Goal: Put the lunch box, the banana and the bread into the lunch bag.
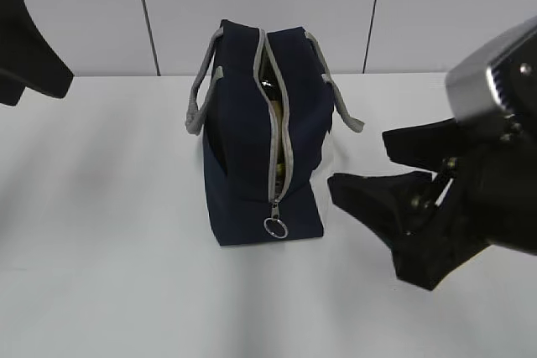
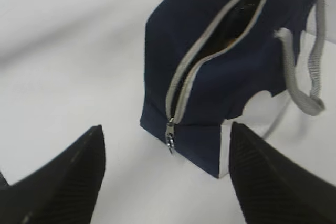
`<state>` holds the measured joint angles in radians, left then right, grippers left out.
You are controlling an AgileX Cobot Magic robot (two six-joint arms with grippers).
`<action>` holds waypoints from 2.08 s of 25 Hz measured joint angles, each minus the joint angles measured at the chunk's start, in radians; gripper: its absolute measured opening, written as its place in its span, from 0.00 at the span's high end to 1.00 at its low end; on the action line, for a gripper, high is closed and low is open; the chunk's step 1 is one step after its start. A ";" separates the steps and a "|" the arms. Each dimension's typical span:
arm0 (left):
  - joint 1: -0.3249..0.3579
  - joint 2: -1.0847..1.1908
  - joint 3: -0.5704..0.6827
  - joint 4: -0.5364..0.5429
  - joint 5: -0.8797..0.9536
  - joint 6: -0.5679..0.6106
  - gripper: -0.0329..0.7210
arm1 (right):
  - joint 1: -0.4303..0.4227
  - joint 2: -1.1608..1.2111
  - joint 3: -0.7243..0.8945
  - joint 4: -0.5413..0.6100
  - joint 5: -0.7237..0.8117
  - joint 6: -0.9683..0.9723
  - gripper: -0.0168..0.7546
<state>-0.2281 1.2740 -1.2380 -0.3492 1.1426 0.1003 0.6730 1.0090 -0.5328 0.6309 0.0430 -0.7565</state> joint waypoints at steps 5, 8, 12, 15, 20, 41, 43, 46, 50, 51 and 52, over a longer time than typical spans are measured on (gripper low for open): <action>0.000 0.000 0.000 0.000 -0.001 0.000 0.38 | 0.106 0.031 0.054 -0.002 -0.171 -0.003 0.27; 0.000 0.000 0.000 0.000 -0.001 0.002 0.38 | 0.144 0.067 0.075 -0.008 -0.254 0.005 0.27; 0.000 0.000 0.000 0.000 -0.002 0.003 0.38 | 0.159 0.148 0.113 -0.089 -0.342 0.104 0.27; 0.000 0.000 0.000 0.001 -0.002 0.004 0.38 | 0.159 0.223 0.133 -0.225 -0.391 0.263 0.27; 0.000 0.000 0.000 0.002 -0.002 0.011 0.38 | 0.159 0.316 0.137 -0.456 -0.413 0.506 0.27; 0.000 0.000 0.000 0.004 0.001 0.030 0.38 | 0.008 0.533 0.137 -0.750 -0.572 0.719 0.31; 0.000 0.000 0.000 0.004 0.001 0.030 0.38 | -0.024 0.575 0.137 -0.806 -0.616 0.757 0.32; 0.000 0.000 0.000 0.004 0.001 0.030 0.38 | -0.074 0.643 0.137 -0.887 -0.695 0.813 0.36; 0.000 0.000 0.000 0.004 0.000 0.030 0.38 | -0.109 0.717 0.127 -0.950 -0.782 0.844 0.44; 0.000 0.000 0.000 0.004 0.000 0.031 0.38 | -0.113 0.732 0.119 -0.965 -0.789 0.850 0.45; 0.000 0.000 0.000 0.004 0.000 0.032 0.38 | -0.115 0.747 0.111 -0.977 -0.794 0.854 0.46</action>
<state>-0.2281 1.2740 -1.2380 -0.3450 1.1425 0.1324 0.5577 1.7557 -0.4215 -0.3464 -0.7510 0.0971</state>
